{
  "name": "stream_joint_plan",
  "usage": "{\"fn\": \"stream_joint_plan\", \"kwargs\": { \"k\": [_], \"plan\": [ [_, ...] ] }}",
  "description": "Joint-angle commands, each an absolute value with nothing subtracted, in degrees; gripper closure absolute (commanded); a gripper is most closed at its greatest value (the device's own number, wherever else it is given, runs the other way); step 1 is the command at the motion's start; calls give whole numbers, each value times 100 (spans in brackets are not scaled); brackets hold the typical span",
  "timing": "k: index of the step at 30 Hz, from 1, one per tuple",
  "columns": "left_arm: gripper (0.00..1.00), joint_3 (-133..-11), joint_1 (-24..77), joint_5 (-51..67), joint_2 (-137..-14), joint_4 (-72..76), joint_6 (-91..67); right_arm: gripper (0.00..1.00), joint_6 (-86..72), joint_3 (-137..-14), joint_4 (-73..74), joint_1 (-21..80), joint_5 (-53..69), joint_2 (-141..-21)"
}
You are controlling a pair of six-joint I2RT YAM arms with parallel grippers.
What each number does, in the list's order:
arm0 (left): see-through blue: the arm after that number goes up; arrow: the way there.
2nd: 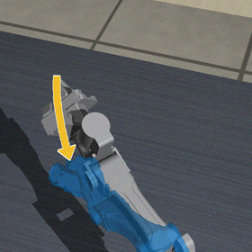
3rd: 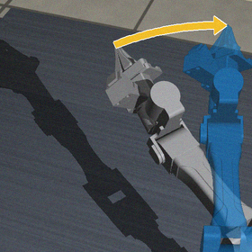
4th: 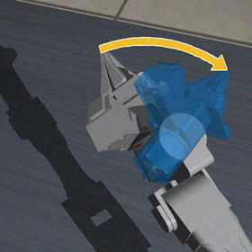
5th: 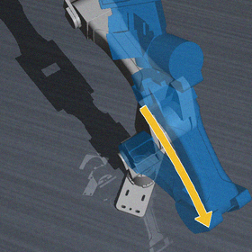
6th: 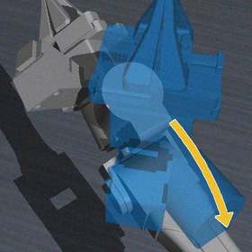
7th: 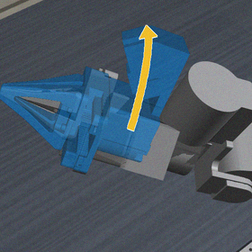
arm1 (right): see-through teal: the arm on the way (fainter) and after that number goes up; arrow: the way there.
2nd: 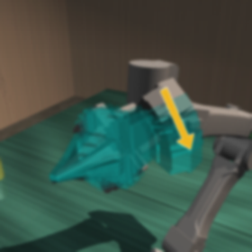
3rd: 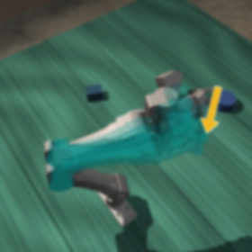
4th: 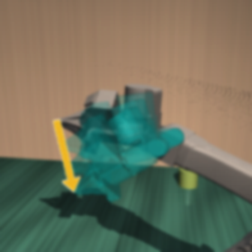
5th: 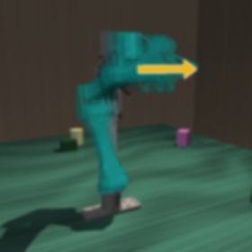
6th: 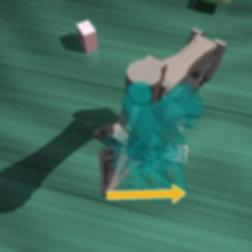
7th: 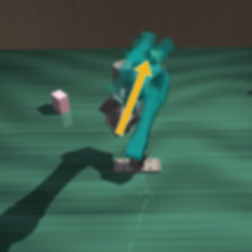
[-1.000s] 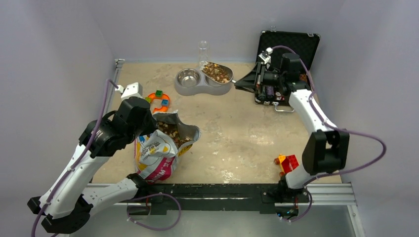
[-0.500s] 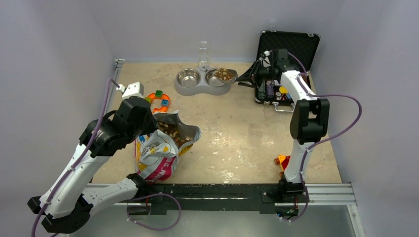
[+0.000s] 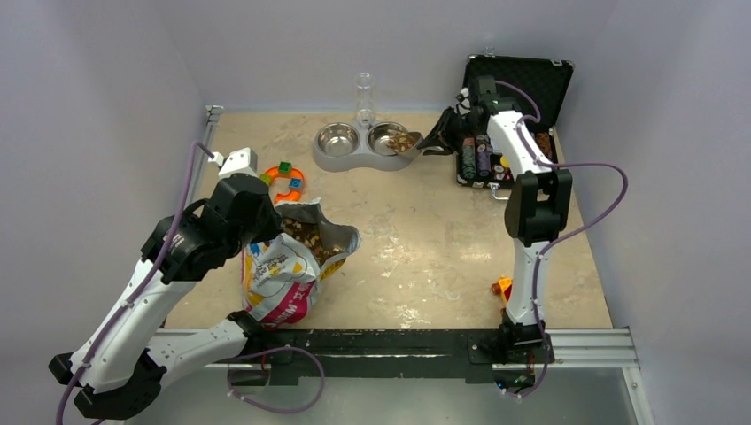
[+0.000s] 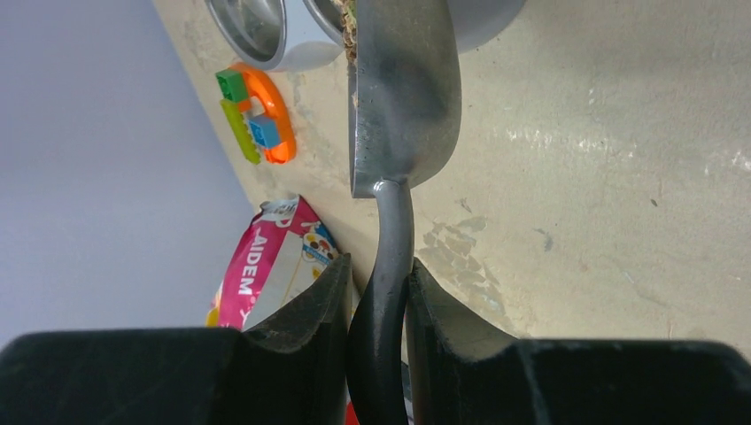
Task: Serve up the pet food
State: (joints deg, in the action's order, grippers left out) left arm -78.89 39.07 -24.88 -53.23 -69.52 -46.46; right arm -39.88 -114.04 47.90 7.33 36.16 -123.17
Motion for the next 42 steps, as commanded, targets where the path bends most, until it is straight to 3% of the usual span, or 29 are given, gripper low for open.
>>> {"fn": "stream_joint_plan", "kwargs": {
  "k": [1, 18, 42],
  "plan": [
    [100, -7972, 3867, -2622, -5200, -6978, -4582, 100, -3814, -12397, 5351, 1012, 3077, -12537],
    [100, -7928, 3868, -2452, -5209, -7096, -4740, 100, -3446, -13761, 6101, 1488, 1795, -13272],
    [100, -8091, 3867, -2477, -5295, -7212, -4668, 100, -2016, -13913, 5949, 2206, 9, -13403]
  ]
}}
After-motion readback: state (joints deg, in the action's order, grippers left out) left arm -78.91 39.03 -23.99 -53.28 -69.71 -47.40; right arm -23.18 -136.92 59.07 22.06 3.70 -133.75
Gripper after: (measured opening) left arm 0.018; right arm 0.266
